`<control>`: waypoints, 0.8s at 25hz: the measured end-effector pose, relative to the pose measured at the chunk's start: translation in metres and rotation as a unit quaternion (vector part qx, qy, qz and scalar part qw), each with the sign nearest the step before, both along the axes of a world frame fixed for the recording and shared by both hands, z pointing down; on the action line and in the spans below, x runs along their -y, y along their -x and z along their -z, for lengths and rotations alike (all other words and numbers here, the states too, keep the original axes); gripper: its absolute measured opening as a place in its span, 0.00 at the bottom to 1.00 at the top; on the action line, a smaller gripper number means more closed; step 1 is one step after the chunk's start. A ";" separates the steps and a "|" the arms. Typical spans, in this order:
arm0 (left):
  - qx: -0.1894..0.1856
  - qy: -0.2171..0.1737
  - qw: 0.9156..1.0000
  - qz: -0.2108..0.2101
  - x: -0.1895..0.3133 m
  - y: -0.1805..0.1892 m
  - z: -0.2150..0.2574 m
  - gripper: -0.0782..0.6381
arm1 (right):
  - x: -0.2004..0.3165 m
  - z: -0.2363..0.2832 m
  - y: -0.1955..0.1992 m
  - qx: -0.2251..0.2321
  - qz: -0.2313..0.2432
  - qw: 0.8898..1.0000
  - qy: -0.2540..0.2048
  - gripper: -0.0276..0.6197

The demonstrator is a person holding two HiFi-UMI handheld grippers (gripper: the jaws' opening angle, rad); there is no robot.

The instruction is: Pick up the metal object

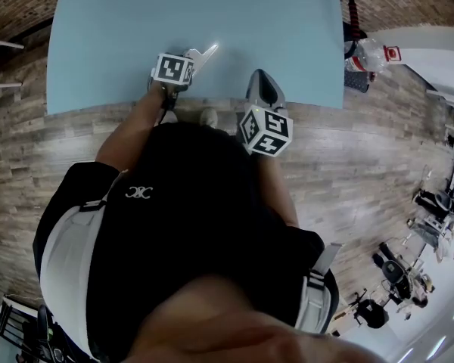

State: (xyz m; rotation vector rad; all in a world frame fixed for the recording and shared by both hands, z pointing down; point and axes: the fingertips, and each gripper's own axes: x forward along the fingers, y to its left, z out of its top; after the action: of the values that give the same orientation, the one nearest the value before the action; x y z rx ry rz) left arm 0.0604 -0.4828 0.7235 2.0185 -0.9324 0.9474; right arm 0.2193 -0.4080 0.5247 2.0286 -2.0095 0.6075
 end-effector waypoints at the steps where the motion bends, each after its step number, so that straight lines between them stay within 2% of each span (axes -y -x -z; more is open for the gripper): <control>1: -0.001 0.001 1.000 0.002 0.000 -0.001 0.000 0.28 | 0.000 0.000 -0.002 0.001 -0.001 1.000 -0.001 0.06; 4: -0.015 0.006 1.000 0.011 0.004 -0.005 -0.001 0.25 | 0.001 -0.002 -0.006 0.005 -0.002 1.000 -0.001 0.06; 8: -0.056 0.037 0.997 0.033 0.003 -0.009 0.000 0.21 | 0.002 -0.002 -0.010 0.008 -0.002 1.000 -0.003 0.06; 11: -0.077 0.044 0.996 0.029 0.001 -0.012 0.007 0.18 | 0.006 -0.001 -0.010 0.010 -0.001 1.000 -0.006 0.06; 16: -0.090 0.013 0.996 0.009 0.004 -0.023 0.027 0.13 | 0.016 -0.002 -0.007 0.016 0.011 1.000 -0.010 0.06; 20: -0.065 -0.035 0.997 -0.013 0.010 -0.022 0.048 0.11 | 0.024 -0.001 0.001 0.020 0.025 0.999 -0.015 0.06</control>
State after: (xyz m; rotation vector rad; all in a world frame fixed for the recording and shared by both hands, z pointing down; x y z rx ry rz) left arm 0.0823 -0.4930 0.6758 2.1292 -0.8809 0.7966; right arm 0.2186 -0.4321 0.5257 1.9914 -2.0982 0.6153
